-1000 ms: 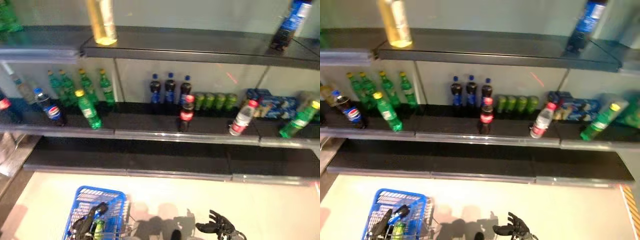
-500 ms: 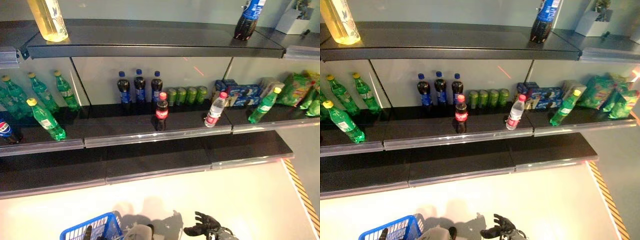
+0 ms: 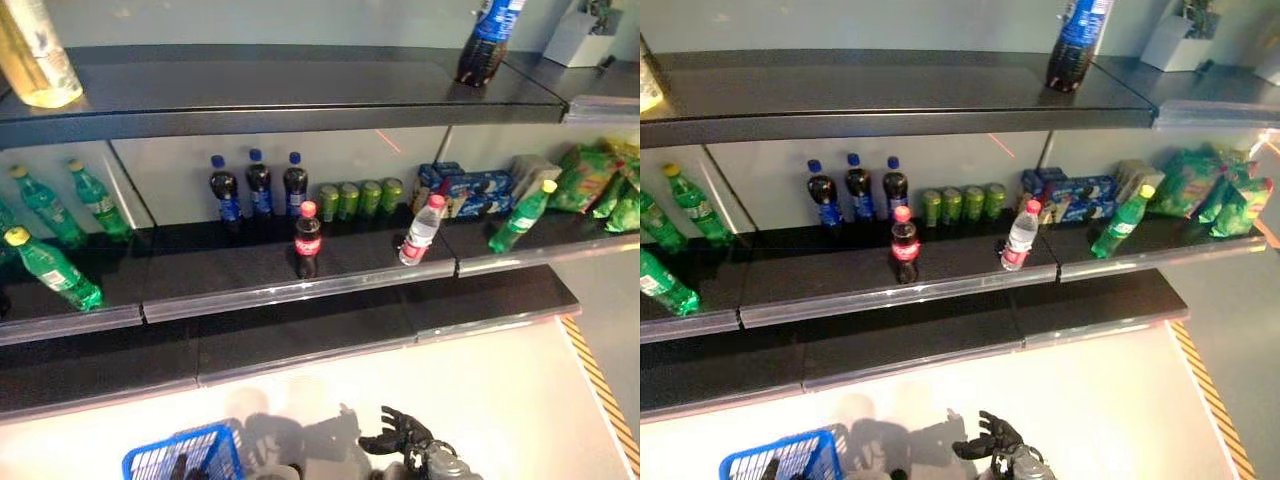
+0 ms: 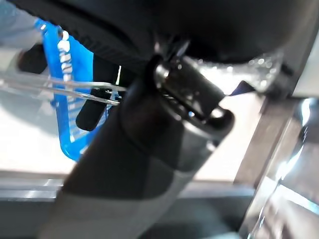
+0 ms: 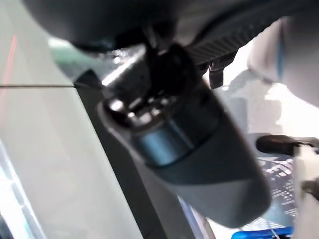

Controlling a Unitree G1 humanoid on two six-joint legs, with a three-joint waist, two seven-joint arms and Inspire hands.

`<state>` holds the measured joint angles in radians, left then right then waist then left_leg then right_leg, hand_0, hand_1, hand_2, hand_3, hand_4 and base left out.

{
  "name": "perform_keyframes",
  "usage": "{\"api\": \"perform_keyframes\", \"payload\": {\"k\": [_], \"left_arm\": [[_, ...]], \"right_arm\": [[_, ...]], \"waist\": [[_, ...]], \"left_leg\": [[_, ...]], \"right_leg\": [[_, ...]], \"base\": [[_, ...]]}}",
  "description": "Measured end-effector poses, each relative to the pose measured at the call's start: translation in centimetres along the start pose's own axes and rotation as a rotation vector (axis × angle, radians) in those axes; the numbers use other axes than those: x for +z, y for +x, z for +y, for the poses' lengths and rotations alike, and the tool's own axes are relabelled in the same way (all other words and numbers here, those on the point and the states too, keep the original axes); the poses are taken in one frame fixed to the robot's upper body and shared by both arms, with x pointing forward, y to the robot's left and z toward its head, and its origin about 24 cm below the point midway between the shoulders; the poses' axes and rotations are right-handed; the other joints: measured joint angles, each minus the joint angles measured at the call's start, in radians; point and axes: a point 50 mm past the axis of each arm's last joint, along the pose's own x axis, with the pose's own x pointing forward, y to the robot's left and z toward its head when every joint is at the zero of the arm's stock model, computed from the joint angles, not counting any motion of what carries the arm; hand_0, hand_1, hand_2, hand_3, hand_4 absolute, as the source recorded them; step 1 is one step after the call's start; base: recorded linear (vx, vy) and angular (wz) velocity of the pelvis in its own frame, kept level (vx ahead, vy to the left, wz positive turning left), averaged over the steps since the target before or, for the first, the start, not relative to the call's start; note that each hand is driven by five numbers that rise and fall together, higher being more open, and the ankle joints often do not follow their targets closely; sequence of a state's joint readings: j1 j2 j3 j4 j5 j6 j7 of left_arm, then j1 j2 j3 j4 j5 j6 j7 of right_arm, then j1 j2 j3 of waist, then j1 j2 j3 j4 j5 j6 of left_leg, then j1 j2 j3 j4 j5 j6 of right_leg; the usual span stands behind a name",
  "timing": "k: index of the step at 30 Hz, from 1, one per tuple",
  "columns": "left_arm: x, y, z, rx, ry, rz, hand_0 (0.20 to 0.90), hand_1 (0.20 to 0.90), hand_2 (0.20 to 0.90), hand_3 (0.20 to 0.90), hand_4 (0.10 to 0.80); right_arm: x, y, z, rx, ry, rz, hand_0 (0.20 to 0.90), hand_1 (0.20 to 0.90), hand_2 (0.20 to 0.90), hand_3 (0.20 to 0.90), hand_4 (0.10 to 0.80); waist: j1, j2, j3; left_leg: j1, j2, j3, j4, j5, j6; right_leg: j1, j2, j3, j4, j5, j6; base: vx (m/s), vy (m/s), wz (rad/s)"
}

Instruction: Pick up the drink and place into the basket.

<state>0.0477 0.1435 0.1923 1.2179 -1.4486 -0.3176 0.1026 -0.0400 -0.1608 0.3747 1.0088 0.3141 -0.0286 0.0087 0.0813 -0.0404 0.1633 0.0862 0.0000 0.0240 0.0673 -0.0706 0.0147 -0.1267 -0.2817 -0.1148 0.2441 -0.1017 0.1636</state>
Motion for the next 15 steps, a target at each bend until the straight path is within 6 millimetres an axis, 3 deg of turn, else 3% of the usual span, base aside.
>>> {"api": "perform_keyframes", "payload": {"k": [2,3,4,5,7,8,9,10,12,13,15], "left_arm": [[0.5,0.0,-0.6,-0.022,0.042,-0.015,0.300,0.300,0.300,0.200,0.100],[0.8,0.1,-0.6,-0.023,0.068,-0.024,0.300,0.300,0.300,0.200,0.100],[0.8,0.1,-0.6,-0.023,0.068,-0.024,0.300,0.300,0.300,0.200,0.100],[0.4,-0.1,-0.7,-0.029,0.118,-0.023,0.300,0.300,0.300,0.200,0.100],[-0.1,-0.3,-1.0,-0.034,0.133,-0.020,0.300,0.300,0.300,0.200,0.100],[-0.1,-0.3,-1.4,-0.045,0.128,-0.024,0.300,0.300,0.300,0.200,0.100],[0.0,-0.3,-1.6,-0.062,0.143,-0.032,0.300,0.300,0.300,0.200,0.100],[0.3,-0.2,-2.3,-0.098,0.164,-0.047,0.300,0.300,0.300,0.200,0.100],[1.1,-0.1,-3.8,-0.147,0.188,-0.076,0.300,0.300,0.300,0.200,0.100],[1.1,-0.1,-4.3,-0.163,0.192,-0.075,0.300,0.300,0.300,0.200,0.100],[0.3,-0.2,-3.9,-0.155,0.174,-0.043,0.300,0.300,0.300,0.200,0.100]], "right_arm": [[-0.1,0.0,0.4,0.009,0.000,0.009,0.900,0.900,0.900,0.900,0.800],[-0.2,0.0,0.7,0.019,-0.009,0.018,0.900,0.900,0.900,0.900,0.800],[-0.2,0.0,0.7,0.019,-0.009,0.018,0.900,0.900,0.900,0.900,0.800],[-0.2,0.0,0.7,0.019,-0.015,0.031,0.900,0.900,0.900,0.900,0.800],[0.2,0.0,0.1,0.009,-0.023,0.026,0.900,0.900,0.900,0.900,0.800],[0.5,0.0,-0.2,0.004,-0.030,0.016,0.900,0.900,0.900,0.900,0.800],[0.5,0.0,-0.7,-0.003,-0.030,0.016,0.900,0.900,0.900,0.900,0.800],[0.3,-0.1,-1.0,-0.005,-0.030,0.021,0.900,0.900,0.900,0.900,0.800],[0.1,-0.2,-1.4,-0.015,-0.028,0.026,0.900,0.900,0.900,0.900,0.800],[-0.1,-0.2,-1.6,-0.023,-0.023,0.029,0.900,0.900,0.900,0.900,0.800],[-0.7,-0.4,-2.9,-0.061,-0.020,0.050,0.900,0.900,0.900,0.900,0.800]], "waist": [[-0.002,-0.014,-0.006],[-0.002,-0.026,-0.008],[-0.002,-0.026,-0.008],[-0.004,-0.017,-0.008],[-0.003,0.016,-0.013],[0.002,0.020,-0.010],[0.003,0.007,-0.010],[0.003,-0.005,-0.011],[-0.001,-0.040,-0.009],[-0.001,-0.049,-0.006],[0.007,-0.056,-0.004]], "left_leg": [[0.015,0.020,-0.007,0.004,0.000,-0.045],[0.015,0.030,-0.011,0.004,-0.014,-0.068],[0.015,0.030,-0.011,0.004,-0.014,-0.068],[0.033,0.094,-0.036,0.008,-0.032,-0.116],[0.037,0.180,-0.037,0.013,-0.029,-0.147],[0.033,0.213,-0.036,0.026,-0.025,-0.141],[0.007,0.236,-0.034,0.088,0.009,-0.170],[-0.025,0.243,-0.031,0.153,0.027,-0.155],[-0.092,0.253,-0.019,0.289,0.090,-0.149],[-0.136,0.243,-0.020,0.361,0.087,-0.154],[-0.161,0.133,-0.005,0.386,0.034,-0.131]], "right_leg": [[0.023,-0.015,0.009,-0.105,0.083,0.011],[0.043,0.003,0.003,-0.130,0.095,0.002],[0.043,0.003,0.003,-0.130,0.095,0.002],[0.062,0.057,-0.023,-0.123,0.151,-0.016],[0.069,0.146,-0.048,-0.117,0.127,-0.067],[0.067,0.181,-0.058,-0.109,0.113,-0.092],[0.070,0.204,-0.079,-0.110,0.096,-0.123],[0.079,0.216,-0.081,-0.119,0.092,-0.142],[0.120,0.238,-0.100,-0.155,0.096,-0.178],[0.134,0.236,-0.099,-0.176,0.103,-0.196],[0.158,0.217,-0.111,-0.210,0.111,-0.205]], "base": [[0.187,-0.690,0.09],[0.128,-0.445,0.02],[0.130,-0.459,0.21],[0.122,-0.438,0.24],[0.178,-0.661,0.14],[0.186,-0.687,-0.03],[0.159,-0.546,-0.04],[0.235,-0.524,-0.02],[0.186,-0.317,-0.06],[0.183,-0.201,-0.16],[0.231,-0.144,-0.32]]}}
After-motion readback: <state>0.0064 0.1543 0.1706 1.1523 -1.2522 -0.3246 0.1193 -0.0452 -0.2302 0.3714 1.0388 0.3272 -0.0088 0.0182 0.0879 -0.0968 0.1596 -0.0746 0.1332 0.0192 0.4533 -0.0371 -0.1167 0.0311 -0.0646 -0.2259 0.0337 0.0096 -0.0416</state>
